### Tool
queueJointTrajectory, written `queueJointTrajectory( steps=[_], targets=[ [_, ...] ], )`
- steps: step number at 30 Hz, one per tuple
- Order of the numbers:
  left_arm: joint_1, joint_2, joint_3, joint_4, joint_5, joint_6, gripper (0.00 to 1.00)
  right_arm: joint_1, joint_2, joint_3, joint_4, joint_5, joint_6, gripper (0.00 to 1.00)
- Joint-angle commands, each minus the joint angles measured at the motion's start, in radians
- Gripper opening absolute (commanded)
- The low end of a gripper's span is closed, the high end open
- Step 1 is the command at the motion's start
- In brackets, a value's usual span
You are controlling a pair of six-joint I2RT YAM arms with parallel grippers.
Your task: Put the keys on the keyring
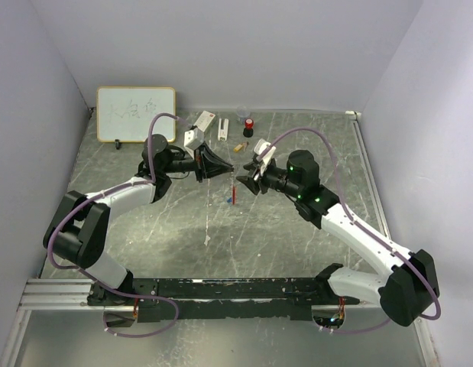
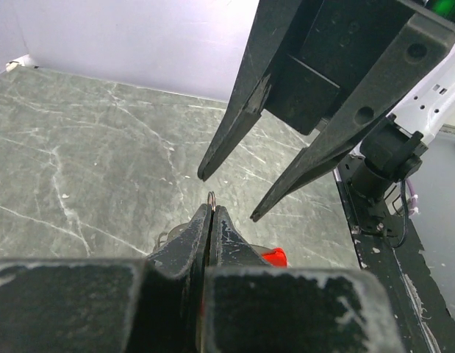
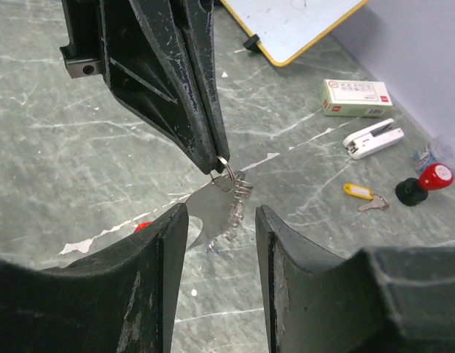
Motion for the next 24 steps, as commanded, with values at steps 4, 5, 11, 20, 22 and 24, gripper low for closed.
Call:
queueJointTrajectory(
  steps=[4,5,11,20,22,24],
  targets=[
    [0.008,-0.022,0.055,-0.112,0.067,0.091,0.07,-0.004,0.027,0.029,0.019,-0.064,-0.021,0.42],
    [0.007,-0.022,0.057,-0.12,0.071,0.096,0.07,-0.004,0.031,0.031,0.02,-0.068,-0.022,0.42],
    [0.007,-0.024,0.07,-0.175,0.106,0.134,0.07,-0.004,0.041,0.045,0.016,-0.079,-0.034,0.41],
    [0.007,-0.034,0.085,-0.231,0.154,0.188,0.07,-0.004,0.075,0.065,-0.002,-0.117,-0.048,0.38],
    [0.008,-0.035,0.086,-0.232,0.162,0.191,0.07,-0.004,0.081,0.067,-0.005,-0.125,-0.05,0.37],
    [0.007,-0.033,0.089,-0.227,0.172,0.188,0.07,-0.004,0.081,0.067,-0.006,-0.125,-0.052,0.36]
  ],
)
